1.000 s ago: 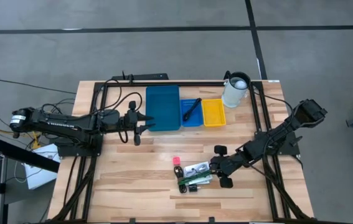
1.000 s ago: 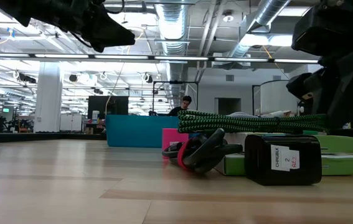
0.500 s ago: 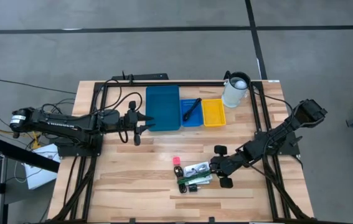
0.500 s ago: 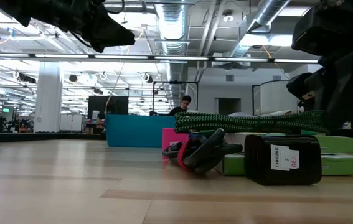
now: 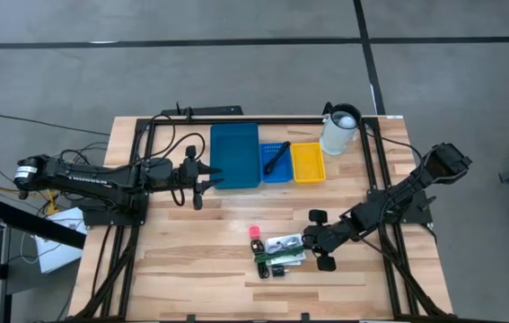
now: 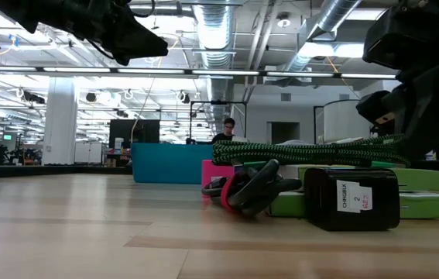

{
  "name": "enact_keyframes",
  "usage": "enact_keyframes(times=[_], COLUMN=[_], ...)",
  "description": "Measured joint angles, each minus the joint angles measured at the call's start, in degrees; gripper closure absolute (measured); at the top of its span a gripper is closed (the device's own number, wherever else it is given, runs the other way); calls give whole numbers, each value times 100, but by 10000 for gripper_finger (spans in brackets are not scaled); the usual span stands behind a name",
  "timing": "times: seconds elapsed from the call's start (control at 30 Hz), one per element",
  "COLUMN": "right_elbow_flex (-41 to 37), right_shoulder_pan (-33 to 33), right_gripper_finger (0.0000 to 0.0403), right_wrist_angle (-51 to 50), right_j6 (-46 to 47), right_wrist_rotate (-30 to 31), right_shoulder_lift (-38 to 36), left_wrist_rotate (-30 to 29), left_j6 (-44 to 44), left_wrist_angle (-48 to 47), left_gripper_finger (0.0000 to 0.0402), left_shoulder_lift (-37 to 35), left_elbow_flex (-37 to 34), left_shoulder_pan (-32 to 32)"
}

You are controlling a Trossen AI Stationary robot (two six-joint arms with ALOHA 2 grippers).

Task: Pick and place items into bin
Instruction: Put the green charger cable into the blue basket

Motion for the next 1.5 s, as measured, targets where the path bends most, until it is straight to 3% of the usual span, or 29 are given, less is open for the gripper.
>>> enact_keyframes(times=[0.5, 1.1, 1.27, 1.5], right_elbow_flex=[0, 289, 489, 1050], right_shoulder_pan=[0, 0, -37, -270], right_gripper_finger=[397, 400, 400, 400], right_wrist_angle=[0, -101, -286, -1409], right_j6=[-43, -584, -847, -779], right_wrist_rotate=[7, 230, 772, 2289], right_shoulder_lift=[-11, -634, -836, -1140], left_wrist_rotate=[-1, -1, -1, -1], left_j6=[0, 0, 2, 2], left_wrist_angle=[2, -38, -48, -52], left_gripper_finger=[285, 285, 285, 285], left_shoulder_lift=[0, 0, 0, 0], left_elbow_flex=[0, 0, 0, 0], left_shoulder_pan=[-1, -1, -1, -1])
